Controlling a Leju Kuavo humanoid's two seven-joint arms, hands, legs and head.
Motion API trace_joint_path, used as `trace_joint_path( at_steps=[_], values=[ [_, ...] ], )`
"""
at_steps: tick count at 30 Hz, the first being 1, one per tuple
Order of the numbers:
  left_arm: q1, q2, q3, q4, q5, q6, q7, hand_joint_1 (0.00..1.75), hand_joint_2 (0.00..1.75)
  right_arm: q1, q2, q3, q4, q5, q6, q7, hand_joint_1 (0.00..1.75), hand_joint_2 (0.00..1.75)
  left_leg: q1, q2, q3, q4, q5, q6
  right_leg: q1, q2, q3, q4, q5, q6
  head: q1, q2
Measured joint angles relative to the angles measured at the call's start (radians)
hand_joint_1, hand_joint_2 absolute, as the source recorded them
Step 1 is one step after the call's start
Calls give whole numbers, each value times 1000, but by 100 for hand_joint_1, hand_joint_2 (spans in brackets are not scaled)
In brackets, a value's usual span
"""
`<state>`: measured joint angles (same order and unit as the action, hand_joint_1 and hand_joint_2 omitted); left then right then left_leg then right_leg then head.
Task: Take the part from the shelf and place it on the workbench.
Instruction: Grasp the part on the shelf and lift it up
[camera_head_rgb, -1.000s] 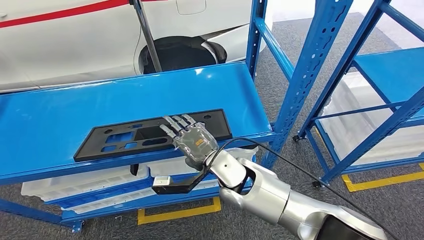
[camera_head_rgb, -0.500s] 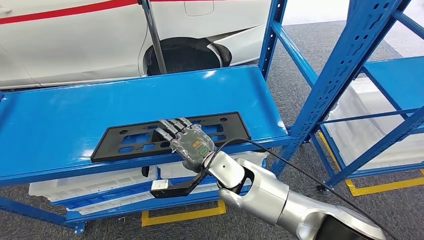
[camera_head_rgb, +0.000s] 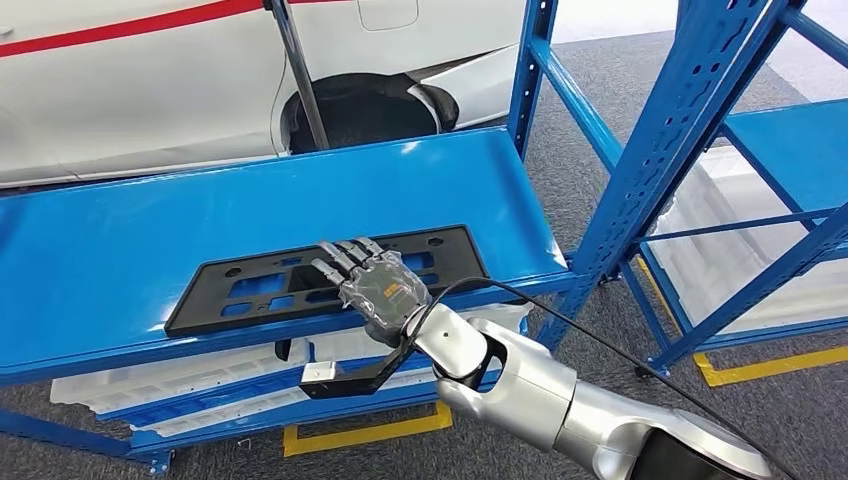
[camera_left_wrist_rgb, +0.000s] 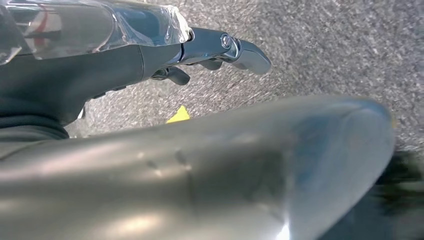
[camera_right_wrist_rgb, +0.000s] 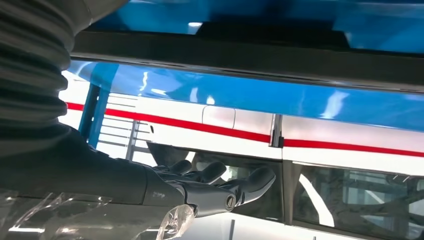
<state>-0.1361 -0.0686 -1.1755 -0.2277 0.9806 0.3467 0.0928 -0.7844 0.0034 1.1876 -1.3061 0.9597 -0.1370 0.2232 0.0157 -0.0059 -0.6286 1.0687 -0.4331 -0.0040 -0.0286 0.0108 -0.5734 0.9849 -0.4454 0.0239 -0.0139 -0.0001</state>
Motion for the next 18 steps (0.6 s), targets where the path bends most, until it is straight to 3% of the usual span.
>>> trace_joint_path(
  at_steps=[2,6,8,10,11,12,13,16,18],
  values=[
    [-2,0,0,0,0,-3,-3,0,0,-1,0,0,0,-11,9,0,0,175,-5,-1,43,-92,27,5,1,1,2,-1,-3,10,0,0],
    [2,-1,0,0,0,-6,-8,0,0,0,-2,0,0,-28,27,0,0,175,-10,-3,49,-105,25,33,0,-1,-2,10,-15,28,0,0],
    [1,-1,0,0,0,-9,-9,0,0,0,-4,0,0,-34,33,0,0,175,-9,-2,52,-109,27,47,1,-4,-39,94,-65,30,1,0],
    [2,-1,0,0,0,-11,-9,0,0,2,-6,0,0,-38,37,0,0,175,-13,-2,53,-109,26,55,6,-5,-107,235,-126,28,1,0],
    [3,-1,0,0,0,-11,-9,0,0,4,-8,0,0,-40,38,0,0,175,-15,-2,54,-109,26,56,7,-5,-133,283,-137,26,1,0],
    [4,-1,0,0,0,-11,-9,0,0,6,-10,0,0,-40,40,0,0,175,-18,-2,55,-108,25,58,8,-5,-142,297,-130,24,1,0],
    [5,-1,0,0,0,-11,-9,0,0,7,-12,0,0,-41,41,1,0,175,-19,-4,56,-108,25,58,9,-5,-130,268,-104,22,1,0],
    [4,-1,0,0,1,-12,-8,0,0,7,-14,0,0,-47,43,3,0,175,-23,-6,60,-104,21,53,10,-5,-36,66,-11,12,1,0],
    [4,-1,0,0,2,-13,-3,0,0,7,-14,0,0,-51,46,5,0,175,-26,-6,57,-101,18,46,13,-3,-10,9,2,8,0,0]
  ],
)
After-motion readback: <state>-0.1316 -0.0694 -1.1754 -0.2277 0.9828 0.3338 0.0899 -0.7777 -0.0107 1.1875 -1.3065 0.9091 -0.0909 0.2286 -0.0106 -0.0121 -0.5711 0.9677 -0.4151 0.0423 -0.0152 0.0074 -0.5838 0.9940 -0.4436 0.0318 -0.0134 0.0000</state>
